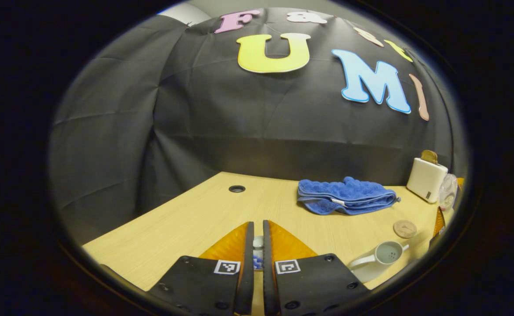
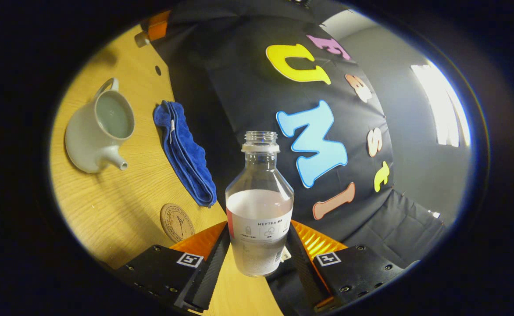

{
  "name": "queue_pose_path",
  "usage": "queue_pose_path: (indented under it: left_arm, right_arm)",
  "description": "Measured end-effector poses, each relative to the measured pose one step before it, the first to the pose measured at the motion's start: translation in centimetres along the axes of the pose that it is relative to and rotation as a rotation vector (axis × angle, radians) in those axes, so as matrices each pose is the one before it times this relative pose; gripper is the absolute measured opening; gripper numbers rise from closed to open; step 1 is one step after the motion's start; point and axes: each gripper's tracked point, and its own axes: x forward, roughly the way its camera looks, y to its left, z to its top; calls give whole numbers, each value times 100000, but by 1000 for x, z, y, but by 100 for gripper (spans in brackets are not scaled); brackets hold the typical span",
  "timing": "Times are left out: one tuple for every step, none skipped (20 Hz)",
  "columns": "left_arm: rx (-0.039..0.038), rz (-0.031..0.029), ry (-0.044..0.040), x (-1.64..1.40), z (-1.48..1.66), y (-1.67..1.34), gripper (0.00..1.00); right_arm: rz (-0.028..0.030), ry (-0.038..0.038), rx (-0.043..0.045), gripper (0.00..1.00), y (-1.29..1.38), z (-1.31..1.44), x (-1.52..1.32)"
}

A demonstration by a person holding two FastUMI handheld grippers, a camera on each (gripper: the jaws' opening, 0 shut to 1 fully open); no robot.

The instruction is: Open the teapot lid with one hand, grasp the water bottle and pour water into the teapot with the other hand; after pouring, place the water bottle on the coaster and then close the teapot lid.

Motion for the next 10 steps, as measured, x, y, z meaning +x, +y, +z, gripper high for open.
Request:
queue_pose_path:
  left_arm:
    - [-44, 72, -50, 30, 78, 7, 15]
    - [-50, 98, -49, -22, -6, 60, 15]
    - [24, 86, -31, -78, 43, 52, 15]
    - [26, 126, -2, 102, -65, 3, 15]
    - [31, 13, 43, 28, -32, -26, 15]
    - [-14, 40, 10, -112, -24, 11, 15]
    - [-39, -20, 37, -14, 67, 25, 15]
    - [-15, 9, 63, 46, -122, 15, 15]
    - [-5, -21, 116, 53, 19, 16, 15]
    - [23, -95, 129, -1, -119, -37, 15]
  right_arm:
    - [-1087, -1346, -3306, 78, 5, 327, 69]
    - [-1071, -1394, -3112, 78, 95, 264, -42]
    - [-596, -1432, -2819, 78, 206, 304, 74]
    - [-481, -1255, -2363, 78, 124, 266, 68]
    - [-606, -1108, -2020, 78, 1, 294, 79]
    - [-753, -1159, -2186, 78, 22, 305, -58]
    - [-990, -1131, -2414, 78, -157, 156, -28]
    - [-1209, -1490, -2543, 78, -168, 328, -143]
    - [-1319, -1316, -2659, 78, -179, 307, 150]
    - [-863, -1138, -2249, 78, -4, 152, -20]
